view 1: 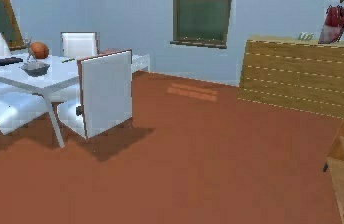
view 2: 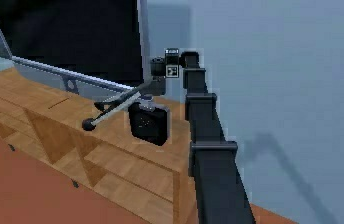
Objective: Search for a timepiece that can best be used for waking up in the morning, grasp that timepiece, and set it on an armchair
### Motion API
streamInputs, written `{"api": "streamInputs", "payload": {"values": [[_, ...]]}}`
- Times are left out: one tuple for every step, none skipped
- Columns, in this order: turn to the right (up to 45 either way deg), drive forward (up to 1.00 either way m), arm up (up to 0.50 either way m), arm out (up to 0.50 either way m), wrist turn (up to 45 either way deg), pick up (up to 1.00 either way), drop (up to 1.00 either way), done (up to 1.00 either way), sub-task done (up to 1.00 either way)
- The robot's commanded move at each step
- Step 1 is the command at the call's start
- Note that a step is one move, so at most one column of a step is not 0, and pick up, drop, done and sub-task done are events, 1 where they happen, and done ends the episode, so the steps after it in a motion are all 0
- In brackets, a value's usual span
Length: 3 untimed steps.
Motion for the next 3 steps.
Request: {"api": "streamInputs", "payload": {"values": [[0.0,0.0,0.0,0.0,45.0,0.0,0.0,0.0,0.0],[0.0,0.0,0.0,0.0,39.0,0.0,0.0,0.0,0.0],[0.0,0.0,-0.3,0.0,0.0,0.0,0.0,0.0,0.0]]}}
